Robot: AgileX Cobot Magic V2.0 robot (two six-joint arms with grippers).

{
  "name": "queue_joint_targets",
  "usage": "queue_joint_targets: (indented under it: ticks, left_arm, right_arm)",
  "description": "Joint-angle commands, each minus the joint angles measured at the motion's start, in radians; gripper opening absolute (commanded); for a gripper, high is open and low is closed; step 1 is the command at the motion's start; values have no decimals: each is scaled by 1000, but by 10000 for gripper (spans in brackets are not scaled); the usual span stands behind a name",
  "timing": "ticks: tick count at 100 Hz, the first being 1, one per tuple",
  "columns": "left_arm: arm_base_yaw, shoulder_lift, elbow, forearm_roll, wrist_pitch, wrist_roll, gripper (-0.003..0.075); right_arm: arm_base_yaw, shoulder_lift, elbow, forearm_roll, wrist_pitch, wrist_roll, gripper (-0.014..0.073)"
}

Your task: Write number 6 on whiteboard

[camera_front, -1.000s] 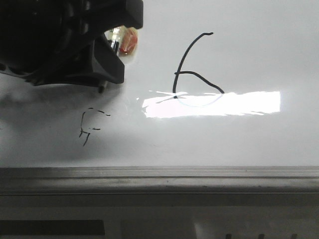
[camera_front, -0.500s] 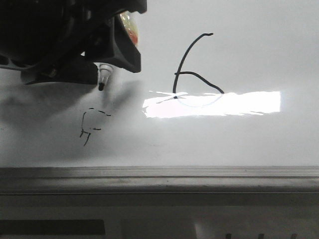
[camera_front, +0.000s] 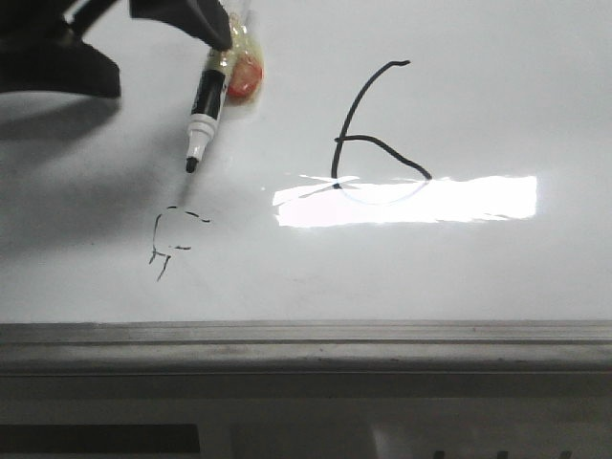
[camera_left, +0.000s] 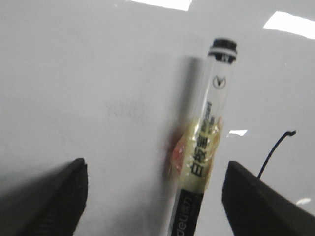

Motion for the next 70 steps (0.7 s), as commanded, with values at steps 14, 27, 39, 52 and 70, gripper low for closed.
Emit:
queue_joint_targets:
  ticks: [14,27,39,52,70]
  left_arm:
    - [1,-201,-18,-11,90,203,187]
    - [1,-364,51,-11,115,384,-18]
    - [1,-524,159,-11,146,435,-20]
    - [1,-664,278,-13,188,435,-20]
    - [1,-779,379,-13,246,435,-20]
  right_arm:
    - [-5,-6,-36,-32,-72,-4,-62]
    - [-5,-70,-11,-110,30,-4,-61]
    - [-5,-171,43,-148,36,-4,-59]
    - [-5,-253,86,-167,69,-4,-60]
    - [-5,-287,106,-167,143,-4,-64]
